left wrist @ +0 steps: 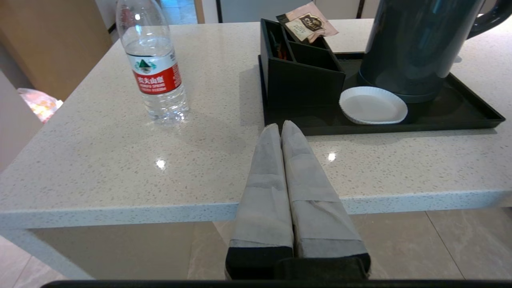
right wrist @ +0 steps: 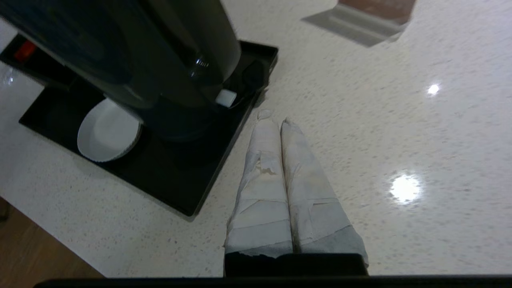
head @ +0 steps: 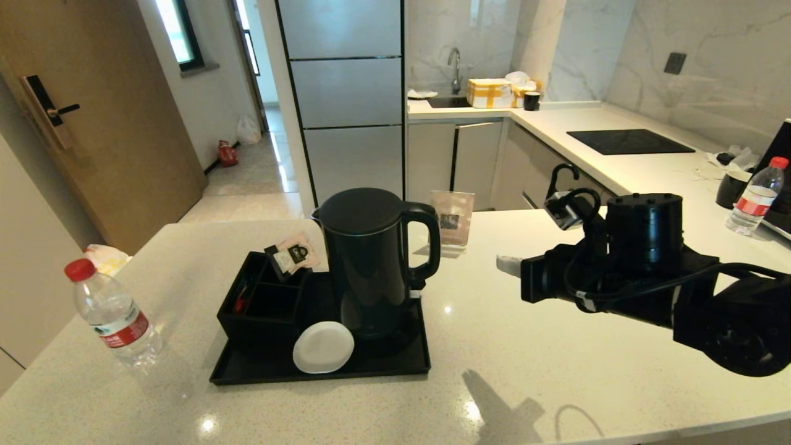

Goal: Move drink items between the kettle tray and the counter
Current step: Pick up the kettle

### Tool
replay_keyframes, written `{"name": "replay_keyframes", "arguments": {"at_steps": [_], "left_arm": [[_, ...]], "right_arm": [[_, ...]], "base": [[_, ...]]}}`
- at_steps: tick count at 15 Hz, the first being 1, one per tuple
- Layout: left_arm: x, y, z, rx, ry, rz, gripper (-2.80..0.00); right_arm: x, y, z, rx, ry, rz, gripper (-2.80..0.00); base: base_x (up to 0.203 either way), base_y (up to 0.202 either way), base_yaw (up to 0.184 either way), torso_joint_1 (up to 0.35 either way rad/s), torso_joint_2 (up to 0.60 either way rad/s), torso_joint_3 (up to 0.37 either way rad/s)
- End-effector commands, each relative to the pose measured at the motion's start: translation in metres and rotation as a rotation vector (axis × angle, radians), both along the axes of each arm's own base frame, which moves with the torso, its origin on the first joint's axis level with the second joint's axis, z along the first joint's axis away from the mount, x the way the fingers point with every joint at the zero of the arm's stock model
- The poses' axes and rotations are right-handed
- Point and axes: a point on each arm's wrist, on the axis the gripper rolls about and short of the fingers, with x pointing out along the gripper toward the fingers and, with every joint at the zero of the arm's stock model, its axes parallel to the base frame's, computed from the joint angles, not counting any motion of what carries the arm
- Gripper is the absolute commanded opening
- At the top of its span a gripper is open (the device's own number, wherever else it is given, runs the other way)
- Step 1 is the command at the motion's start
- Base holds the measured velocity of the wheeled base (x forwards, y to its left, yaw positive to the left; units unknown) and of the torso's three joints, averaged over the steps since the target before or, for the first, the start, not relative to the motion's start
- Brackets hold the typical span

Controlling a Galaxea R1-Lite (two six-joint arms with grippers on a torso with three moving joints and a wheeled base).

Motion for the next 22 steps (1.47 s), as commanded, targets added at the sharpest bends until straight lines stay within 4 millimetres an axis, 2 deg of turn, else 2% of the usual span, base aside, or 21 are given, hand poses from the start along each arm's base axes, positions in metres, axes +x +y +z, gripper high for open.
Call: {"name": "replay_keyframes", "arguments": {"at_steps": [1, 2, 3, 4, 5, 6, 7, 8, 22], "left_arm": [[0.000, 0.000, 0.000, 0.000, -0.002, 0.000, -2.80], [0.000, 0.000, 0.000, 0.000, -0.002, 0.000, -2.80], [0.000, 0.000, 0.000, 0.000, -0.002, 0.000, -2.80], [0.000, 0.000, 0.000, 0.000, -0.002, 0.000, -2.80], [0.000, 0.000, 0.000, 0.000, -0.002, 0.000, -2.80], [0.000, 0.000, 0.000, 0.000, -0.002, 0.000, -2.80], [0.000, 0.000, 0.000, 0.000, -0.002, 0.000, -2.80], [0.000, 0.000, 0.000, 0.000, -0.002, 0.000, -2.80], [0.000, 0.000, 0.000, 0.000, -0.002, 0.000, -2.80]], "right_arm": [[0.007, 0.010, -0.016, -0.016, 0.038, 0.015, -2.80], [0.009, 0.024, -0.017, -0.014, 0.034, 0.045, -2.80], [0.007, 0.047, -0.019, -0.013, 0.030, 0.100, -2.80], [0.008, 0.058, -0.020, -0.011, 0.026, 0.118, -2.80], [0.008, 0.058, -0.020, -0.010, 0.026, 0.118, -2.80], [0.009, 0.066, -0.021, -0.010, 0.025, 0.133, -2.80], [0.009, 0.073, -0.023, -0.008, 0.023, 0.146, -0.74], [0.006, 0.078, -0.023, -0.007, 0.026, 0.151, 0.00], [0.014, 0.083, -0.025, -0.021, -0.065, 0.007, 0.00]], "base": [[0.000, 0.000, 0.000, 0.000, 0.00, 0.000], [0.000, 0.000, 0.000, 0.000, 0.00, 0.000], [0.000, 0.000, 0.000, 0.000, 0.00, 0.000], [0.000, 0.000, 0.000, 0.000, 0.00, 0.000], [0.000, 0.000, 0.000, 0.000, 0.00, 0.000], [0.000, 0.000, 0.000, 0.000, 0.00, 0.000], [0.000, 0.000, 0.000, 0.000, 0.00, 0.000], [0.000, 0.000, 0.000, 0.000, 0.00, 0.000], [0.000, 0.000, 0.000, 0.000, 0.00, 0.000]]}}
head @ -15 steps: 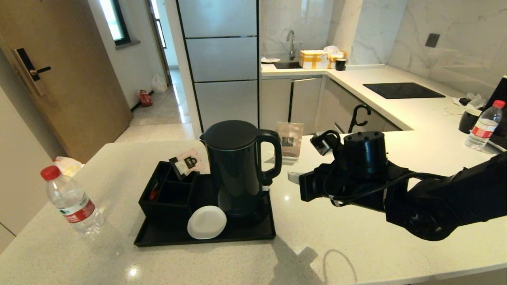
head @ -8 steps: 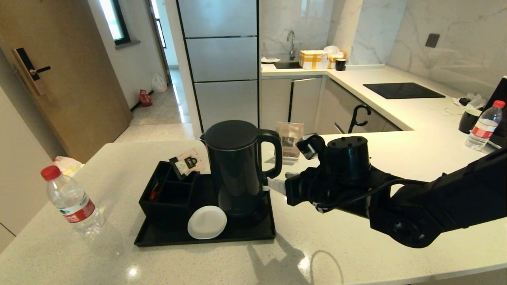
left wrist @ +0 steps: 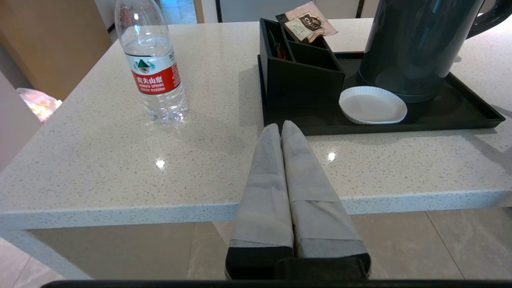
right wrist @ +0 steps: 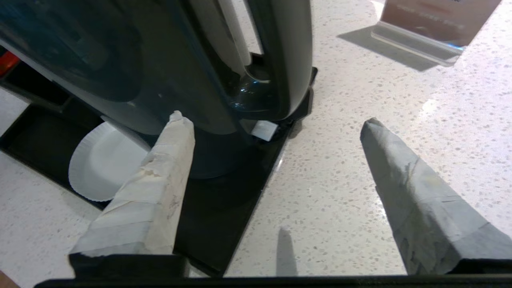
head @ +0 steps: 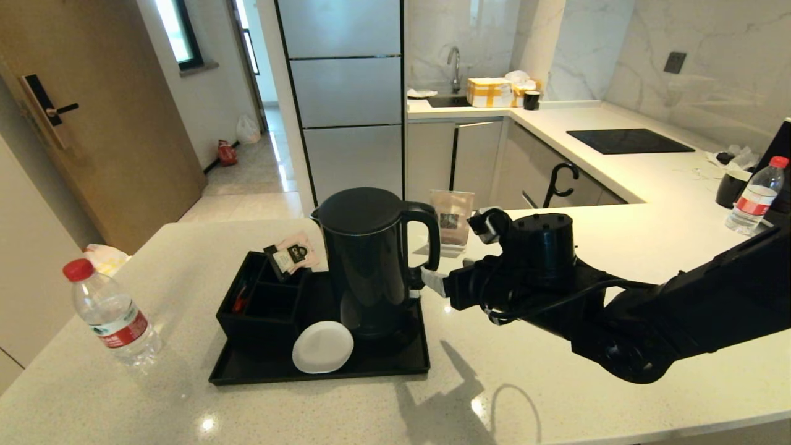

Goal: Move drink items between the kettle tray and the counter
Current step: Pick up the kettle

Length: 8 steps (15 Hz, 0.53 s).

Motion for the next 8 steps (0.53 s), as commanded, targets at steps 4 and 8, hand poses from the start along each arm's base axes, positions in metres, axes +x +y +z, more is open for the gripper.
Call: {"name": "replay_keyframes", "arguments": {"at_steps": [4, 8], "left_arm": [[0.000, 0.000, 0.000, 0.000, -0.002, 0.000, -2.80], [0.000, 0.000, 0.000, 0.000, -0.002, 0.000, -2.80]], "right_arm": [[0.008, 0.005, -0.002, 0.007, -0.063, -0.068, 0.00], [0.023, 0.015, -0.009, 0.016, -0.139, -0.172, 0.00]], "base": [[0.000, 0.000, 0.000, 0.000, 0.00, 0.000], [0.000, 0.000, 0.000, 0.000, 0.00, 0.000]]}}
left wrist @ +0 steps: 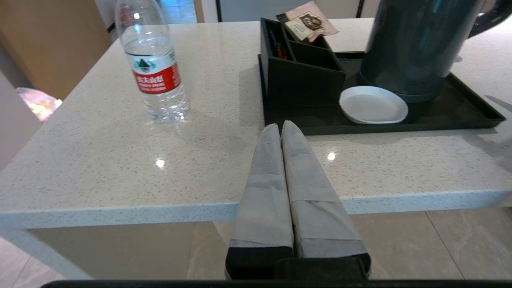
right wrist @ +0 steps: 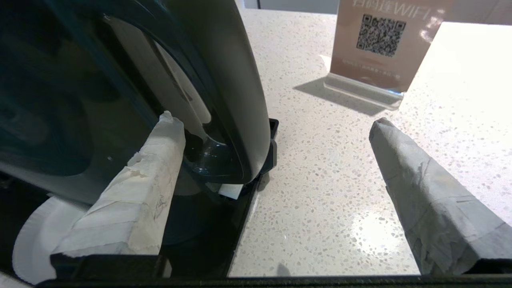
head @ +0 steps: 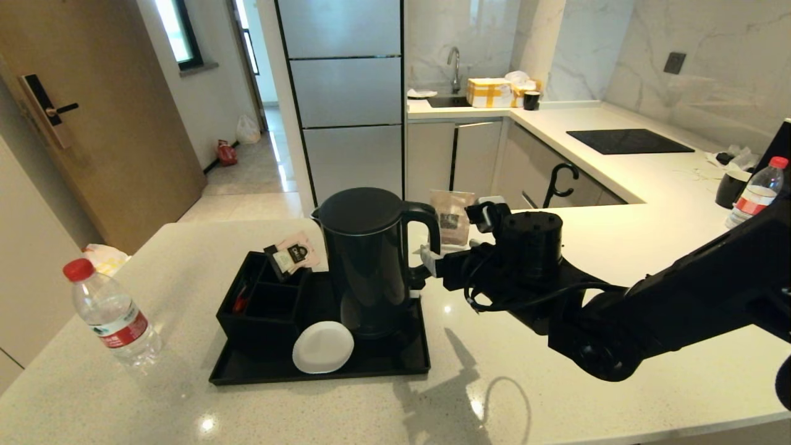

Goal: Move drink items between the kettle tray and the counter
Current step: Pick up the kettle

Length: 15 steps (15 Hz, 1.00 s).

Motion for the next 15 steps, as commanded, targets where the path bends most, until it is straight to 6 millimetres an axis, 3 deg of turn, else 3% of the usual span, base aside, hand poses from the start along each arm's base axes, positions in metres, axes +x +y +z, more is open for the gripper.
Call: {"name": "replay_keyframes", "arguments": {"at_steps": [1, 15], "left_arm": [[0.000, 0.000, 0.000, 0.000, -0.002, 0.000, -2.80], [0.000, 0.000, 0.000, 0.000, -0.002, 0.000, -2.80]], "right_arm": [[0.010, 0.009, -0.004, 0.011, -0.017, -0.005, 0.00], [0.045, 0.033, -0.017, -0.001, -0.086, -0.114, 0.00]], "base": [[0.000, 0.000, 0.000, 0.000, 0.00, 0.000], [0.000, 0.000, 0.000, 0.000, 0.00, 0.000]]}}
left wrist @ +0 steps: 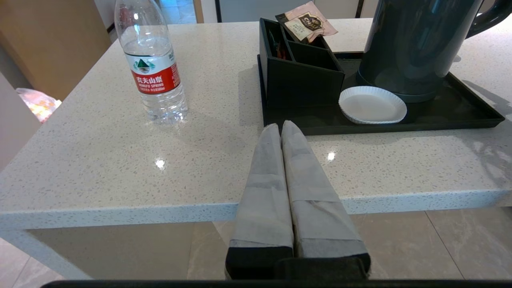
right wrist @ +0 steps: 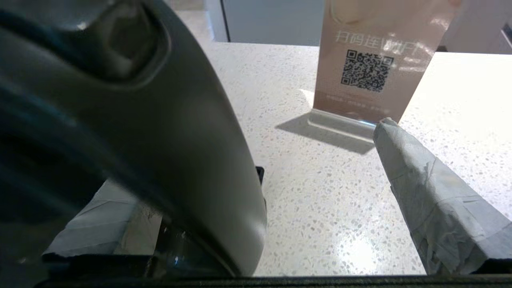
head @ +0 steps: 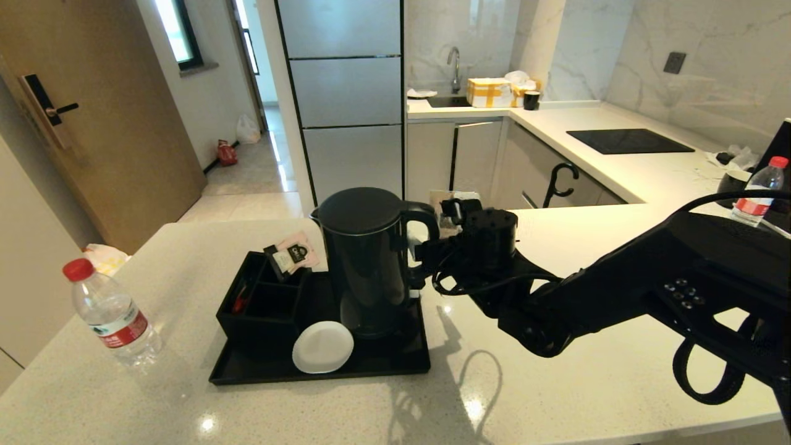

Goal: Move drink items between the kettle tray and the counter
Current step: Pick up the kettle

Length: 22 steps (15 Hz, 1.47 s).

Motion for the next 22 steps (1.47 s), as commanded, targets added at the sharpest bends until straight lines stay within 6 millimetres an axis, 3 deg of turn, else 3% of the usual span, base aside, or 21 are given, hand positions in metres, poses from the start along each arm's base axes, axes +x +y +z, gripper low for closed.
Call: {"name": "replay_keyframes", "arguments": {"at_steps": [1, 12, 13, 14, 22], "left_arm": [[0.000, 0.000, 0.000, 0.000, -0.002, 0.000, -2.80], [0.000, 0.000, 0.000, 0.000, -0.002, 0.000, -2.80], [0.000, 0.000, 0.000, 0.000, -0.002, 0.000, -2.80], [0.000, 0.000, 0.000, 0.000, -0.002, 0.000, -2.80], [0.000, 0.000, 0.000, 0.000, -0.002, 0.000, -2.80]], "right_arm": [[0.005, 0.004, -0.006, -0.002, -0.004, -0.006, 0.00], [0.011, 0.007, -0.016, -0.052, -0.081, -0.064, 0.00], [0.011, 0.007, -0.016, -0.052, -0.081, -0.064, -2.29], [0.011, 0.007, -0.016, -0.052, -0.081, -0.064, -2.80], [0.013, 0.007, -0.012, -0.053, -0.095, -0.086, -2.80]], "base": [[0.000, 0.000, 0.000, 0.000, 0.00, 0.000], [0.000, 0.000, 0.000, 0.000, 0.00, 0.000], [0.000, 0.000, 0.000, 0.000, 0.00, 0.000], [0.000, 0.000, 0.000, 0.000, 0.00, 0.000], [0.000, 0.000, 0.000, 0.000, 0.00, 0.000]]}}
